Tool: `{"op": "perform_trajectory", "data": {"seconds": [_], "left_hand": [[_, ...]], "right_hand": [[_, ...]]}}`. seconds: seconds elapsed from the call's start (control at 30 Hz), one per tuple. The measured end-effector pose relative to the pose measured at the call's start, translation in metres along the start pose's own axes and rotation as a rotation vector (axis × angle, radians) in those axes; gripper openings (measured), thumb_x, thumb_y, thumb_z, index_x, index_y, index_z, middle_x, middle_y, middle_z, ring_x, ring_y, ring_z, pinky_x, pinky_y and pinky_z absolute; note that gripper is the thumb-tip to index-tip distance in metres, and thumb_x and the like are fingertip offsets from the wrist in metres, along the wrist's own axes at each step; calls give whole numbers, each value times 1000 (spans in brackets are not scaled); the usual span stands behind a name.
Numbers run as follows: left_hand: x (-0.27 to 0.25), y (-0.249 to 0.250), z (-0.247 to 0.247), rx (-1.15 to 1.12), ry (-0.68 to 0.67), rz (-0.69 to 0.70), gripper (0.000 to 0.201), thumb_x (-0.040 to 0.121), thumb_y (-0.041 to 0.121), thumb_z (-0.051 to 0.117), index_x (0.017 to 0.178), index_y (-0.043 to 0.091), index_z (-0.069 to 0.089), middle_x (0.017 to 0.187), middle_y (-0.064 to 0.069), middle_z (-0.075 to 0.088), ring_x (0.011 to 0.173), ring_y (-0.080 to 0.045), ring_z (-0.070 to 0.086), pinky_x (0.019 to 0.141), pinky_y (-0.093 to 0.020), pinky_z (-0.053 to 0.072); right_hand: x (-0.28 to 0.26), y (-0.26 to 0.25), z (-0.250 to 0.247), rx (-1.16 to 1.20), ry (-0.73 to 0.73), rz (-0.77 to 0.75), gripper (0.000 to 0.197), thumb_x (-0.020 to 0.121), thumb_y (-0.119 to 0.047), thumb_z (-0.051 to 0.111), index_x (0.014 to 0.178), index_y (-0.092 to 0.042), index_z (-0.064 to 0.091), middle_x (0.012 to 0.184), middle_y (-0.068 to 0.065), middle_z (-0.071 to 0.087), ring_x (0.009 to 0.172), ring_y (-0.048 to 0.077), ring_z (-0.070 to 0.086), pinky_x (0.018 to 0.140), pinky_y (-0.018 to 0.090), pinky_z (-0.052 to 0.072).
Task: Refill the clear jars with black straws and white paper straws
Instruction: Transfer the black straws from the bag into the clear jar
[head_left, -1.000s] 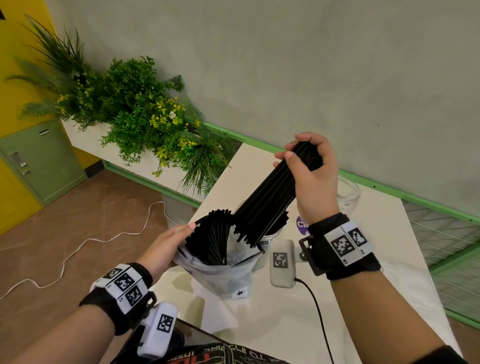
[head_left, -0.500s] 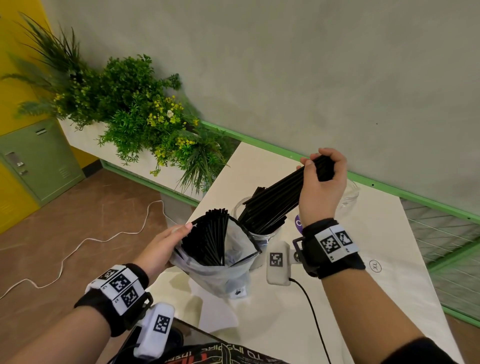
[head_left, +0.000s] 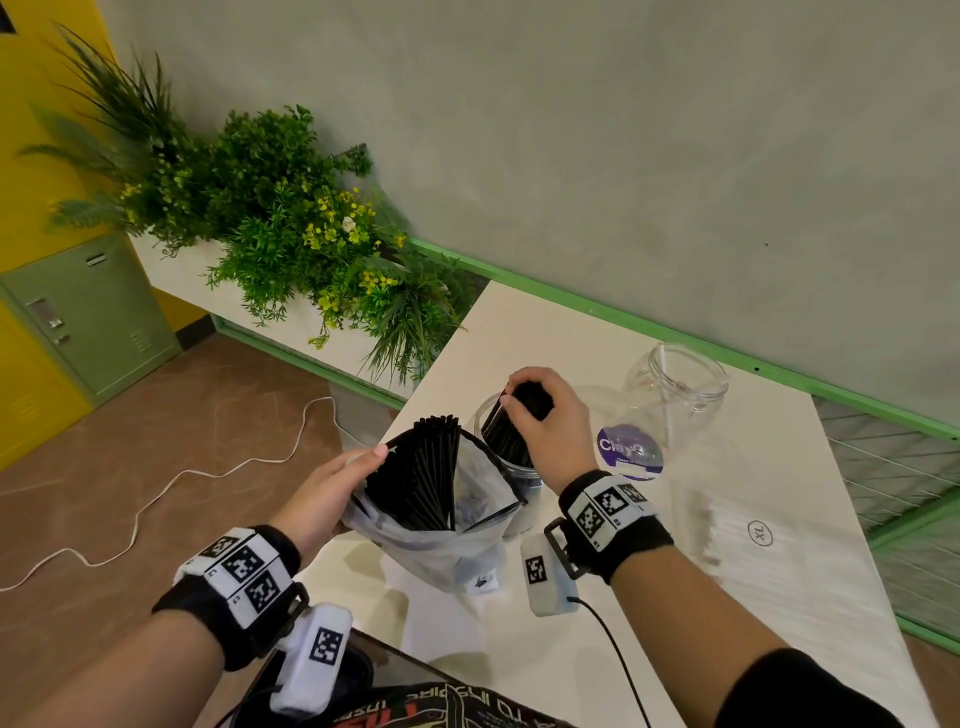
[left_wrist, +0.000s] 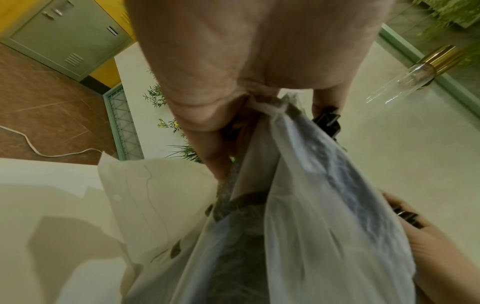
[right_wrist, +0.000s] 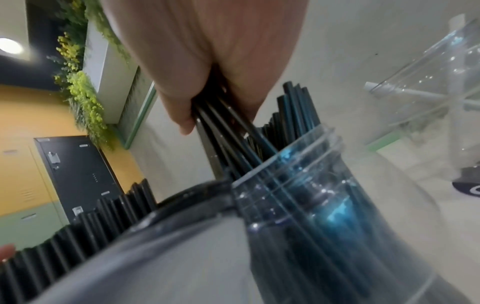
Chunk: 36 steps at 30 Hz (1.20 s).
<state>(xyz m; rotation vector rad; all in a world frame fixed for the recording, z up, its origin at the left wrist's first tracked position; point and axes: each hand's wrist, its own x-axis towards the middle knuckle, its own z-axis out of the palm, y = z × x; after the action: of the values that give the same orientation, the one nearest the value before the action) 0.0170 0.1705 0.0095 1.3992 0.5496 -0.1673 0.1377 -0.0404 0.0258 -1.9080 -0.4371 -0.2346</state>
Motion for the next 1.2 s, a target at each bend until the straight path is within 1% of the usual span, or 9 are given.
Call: {"op": "perform_trajectory", "data": {"seconds": [0.2,0.37,0.53,0.63,0.73,0.87,0.97,1.1,1.2], "left_hand": [[2,-1,-1,-5,-3,1,26,93,42,54,108,25,67,100,2,75,101,-21,67,94,-43,51],[3,-2,-1,-6,-10,-2,27,90,43,54,107,26,67,94,7,76,99,-20,68,86,-38,52],[2,-3,-2,-9,-10,2,23,92,41,54,104,26,67,91,8,76,99,-19,67,89,-39,51],[1,-3,-3,-9,-20,19,27,86,50,59,99,28,67,89,9,76,97,-19,68,90,-40,51],[2,-2,-5,0,-41,21,61,57,70,72,102,30,68,95,8,76,96,-18,70,89,-41,52],[3,0,-2,-9,-21,8,26,89,44,56,104,27,68,97,5,75,102,-22,67,97,-47,49],[3,2,-1,5,-24,-4,28,89,44,55,108,26,68,101,4,75,104,-22,67,98,-48,48],[2,3,-1,1,-17,0,25,92,42,54,107,27,67,102,4,74,103,-21,67,97,-47,49],[3,2,-2,-6,-11,5,24,93,42,54,106,27,67,98,5,75,101,-21,67,96,-46,50]], "right_hand": [[-1,6,-7,-18,-214,105,32,91,-8,61,117,-25,60,113,-10,65,109,4,57,104,31,43],[-2,8,-10,-69,-57,52,48,89,-6,61,130,-27,44,116,-15,62,106,-8,51,94,8,36],[-10,15,-15,-237,-28,-81,44,89,-7,63,129,-18,50,123,-5,55,109,-3,46,97,4,32],[-19,22,-21,-328,-95,-144,38,96,-12,55,133,-14,50,134,1,52,123,6,46,106,18,35],[-22,28,-24,-382,-184,-146,41,101,-19,46,141,-16,43,150,-3,38,135,1,32,110,8,21],[-16,25,-19,-527,-243,-233,57,100,-42,33,150,-14,27,160,-3,16,146,9,13,119,25,10],[-1,20,-11,-719,-309,-255,75,93,-61,25,152,-15,17,161,-1,10,149,15,0,121,35,1],[20,16,0,-929,-315,-165,80,87,-71,29,152,-26,16,161,-3,12,149,23,-2,119,49,4],[28,16,7,-929,-340,-91,62,91,-63,42,140,-26,41,147,-2,38,141,26,23,112,52,27]]}}
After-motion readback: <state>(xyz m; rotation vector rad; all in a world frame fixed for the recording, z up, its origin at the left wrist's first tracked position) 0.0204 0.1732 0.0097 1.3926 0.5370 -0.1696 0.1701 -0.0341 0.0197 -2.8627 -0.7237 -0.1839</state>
